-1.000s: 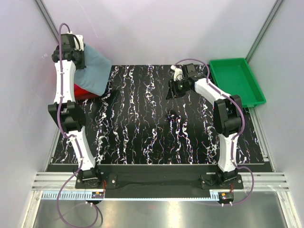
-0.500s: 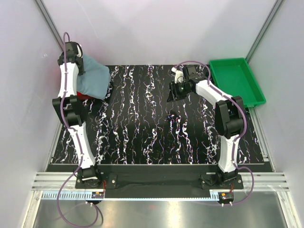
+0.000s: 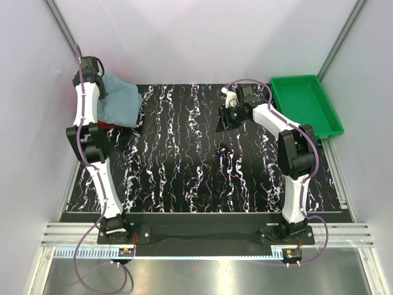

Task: Fold and stack the t-shirts
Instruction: Neatly place the folded tshirt to the corner

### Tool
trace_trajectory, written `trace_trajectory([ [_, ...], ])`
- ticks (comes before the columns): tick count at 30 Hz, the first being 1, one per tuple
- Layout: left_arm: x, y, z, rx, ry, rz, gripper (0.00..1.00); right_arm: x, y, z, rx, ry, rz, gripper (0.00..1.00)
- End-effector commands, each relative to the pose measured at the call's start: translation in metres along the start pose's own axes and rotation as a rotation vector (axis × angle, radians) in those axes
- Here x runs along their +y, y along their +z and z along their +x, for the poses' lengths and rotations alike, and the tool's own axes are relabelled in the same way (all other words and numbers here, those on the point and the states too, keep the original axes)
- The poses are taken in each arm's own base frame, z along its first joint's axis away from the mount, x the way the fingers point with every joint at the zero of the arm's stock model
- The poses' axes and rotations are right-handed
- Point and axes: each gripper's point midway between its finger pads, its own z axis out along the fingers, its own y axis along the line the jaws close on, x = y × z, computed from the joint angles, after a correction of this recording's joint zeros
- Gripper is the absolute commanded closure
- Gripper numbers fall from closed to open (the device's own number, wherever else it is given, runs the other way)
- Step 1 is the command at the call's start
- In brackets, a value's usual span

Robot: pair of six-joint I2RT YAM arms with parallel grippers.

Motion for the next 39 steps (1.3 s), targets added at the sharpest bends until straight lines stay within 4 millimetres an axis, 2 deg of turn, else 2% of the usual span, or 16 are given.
trace_trajectory([
  [1,0.025,-0.029,-0.035,-0.121,-0.109,-0.091,1.0,0.018,-0.015,-0.023,-0.075,-0.087,0.003,0.55],
  [7,0.031,-0.029,-0.032,-0.113,-0.139,-0.115,1.0,0.023,-0.014,-0.021,-0.072,-0.1,-0.001,0.55],
  [10,0.036,-0.028,-0.041,-0.141,-0.116,-0.149,1.0,0.024,-0.012,-0.02,-0.069,-0.1,-0.005,0.55],
  [14,0.043,-0.028,-0.068,-0.23,-0.048,-0.232,1.0,0.027,-0.009,-0.02,-0.064,-0.096,-0.015,0.55],
  [17,0.042,-0.022,-0.074,-0.252,-0.002,-0.277,1.0,0.028,-0.008,-0.023,-0.068,-0.096,-0.016,0.55],
  [23,0.036,-0.019,-0.077,-0.266,0.026,-0.291,1.0,0.025,-0.005,-0.025,-0.064,-0.093,-0.015,0.55],
  [28,0.035,-0.009,-0.064,-0.224,0.016,-0.268,1.0,0.027,-0.005,-0.025,-0.062,-0.091,-0.021,0.55],
  [31,0.024,-0.018,-0.071,-0.243,0.025,-0.213,1.0,0.026,-0.005,-0.027,-0.065,-0.089,-0.02,0.55],
  [34,0.011,-0.036,-0.085,-0.289,0.028,-0.184,1.0,0.027,-0.004,-0.027,-0.064,-0.086,-0.024,0.55],
  [39,0.01,-0.053,-0.099,-0.336,0.022,-0.208,1.0,0.029,-0.006,-0.031,-0.076,-0.089,-0.024,0.55],
])
